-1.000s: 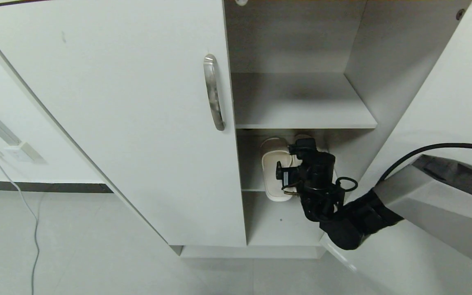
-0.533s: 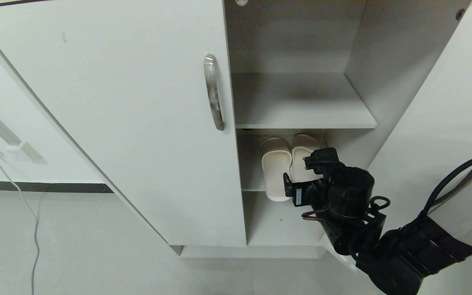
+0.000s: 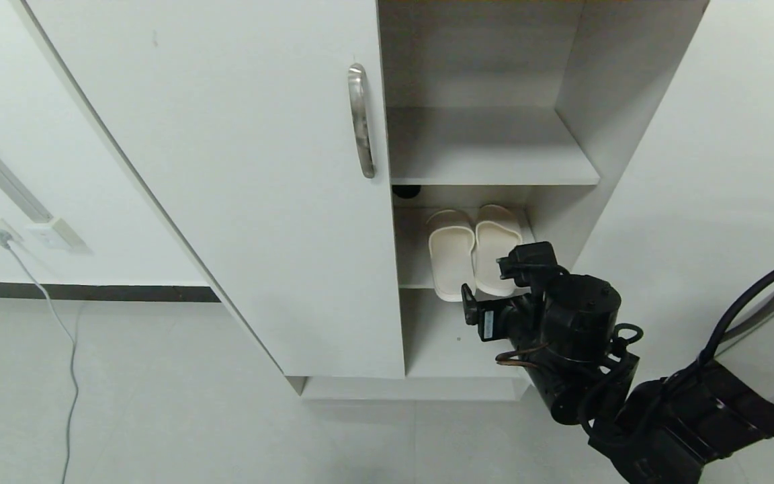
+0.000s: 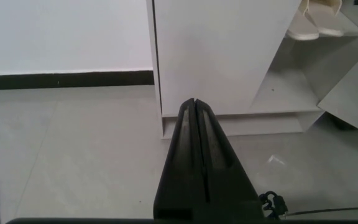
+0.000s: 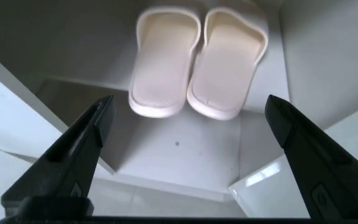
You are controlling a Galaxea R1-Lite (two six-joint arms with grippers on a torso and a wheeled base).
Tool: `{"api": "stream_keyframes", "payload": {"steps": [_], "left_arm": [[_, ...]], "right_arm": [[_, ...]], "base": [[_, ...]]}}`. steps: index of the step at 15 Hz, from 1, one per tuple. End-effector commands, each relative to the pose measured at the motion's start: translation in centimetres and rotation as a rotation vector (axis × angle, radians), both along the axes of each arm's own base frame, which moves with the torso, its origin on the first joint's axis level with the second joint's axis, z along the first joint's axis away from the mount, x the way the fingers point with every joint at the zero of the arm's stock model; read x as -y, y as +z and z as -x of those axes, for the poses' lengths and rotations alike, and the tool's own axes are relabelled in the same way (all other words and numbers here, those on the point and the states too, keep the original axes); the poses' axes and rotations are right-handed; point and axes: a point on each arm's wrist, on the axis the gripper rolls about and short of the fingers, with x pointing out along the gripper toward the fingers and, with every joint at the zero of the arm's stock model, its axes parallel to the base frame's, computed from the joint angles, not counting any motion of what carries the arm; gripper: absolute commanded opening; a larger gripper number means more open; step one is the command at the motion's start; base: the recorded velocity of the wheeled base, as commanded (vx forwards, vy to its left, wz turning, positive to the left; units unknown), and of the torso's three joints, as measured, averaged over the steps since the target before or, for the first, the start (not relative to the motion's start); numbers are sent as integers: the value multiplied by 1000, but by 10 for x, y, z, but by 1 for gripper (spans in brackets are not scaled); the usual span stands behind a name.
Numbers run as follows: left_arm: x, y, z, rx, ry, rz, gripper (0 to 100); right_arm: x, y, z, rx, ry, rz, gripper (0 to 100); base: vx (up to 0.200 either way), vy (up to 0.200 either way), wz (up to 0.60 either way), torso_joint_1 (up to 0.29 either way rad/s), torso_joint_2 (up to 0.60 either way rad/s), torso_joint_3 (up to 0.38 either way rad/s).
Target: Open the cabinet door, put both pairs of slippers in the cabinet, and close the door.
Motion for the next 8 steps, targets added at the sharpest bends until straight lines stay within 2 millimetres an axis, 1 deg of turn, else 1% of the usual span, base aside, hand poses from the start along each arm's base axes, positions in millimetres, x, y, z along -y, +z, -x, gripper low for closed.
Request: {"api": "stream_keyframes", "payload": {"steps": [1, 6, 8], "left_arm": [[0, 0, 0, -1, 0, 0, 0], [0, 0, 0, -1, -1, 0, 0], [0, 0, 0, -1, -3, 0, 0]], "right_arm": [[-3, 0, 5, 0, 15, 2, 100], [0, 5, 11, 3, 21, 0, 100], [1, 9, 13, 13, 27, -10, 100]], "base": [[0, 0, 0, 0, 0, 0], [0, 0, 0, 0, 0, 0], [0, 0, 0, 0, 0, 0]]}}
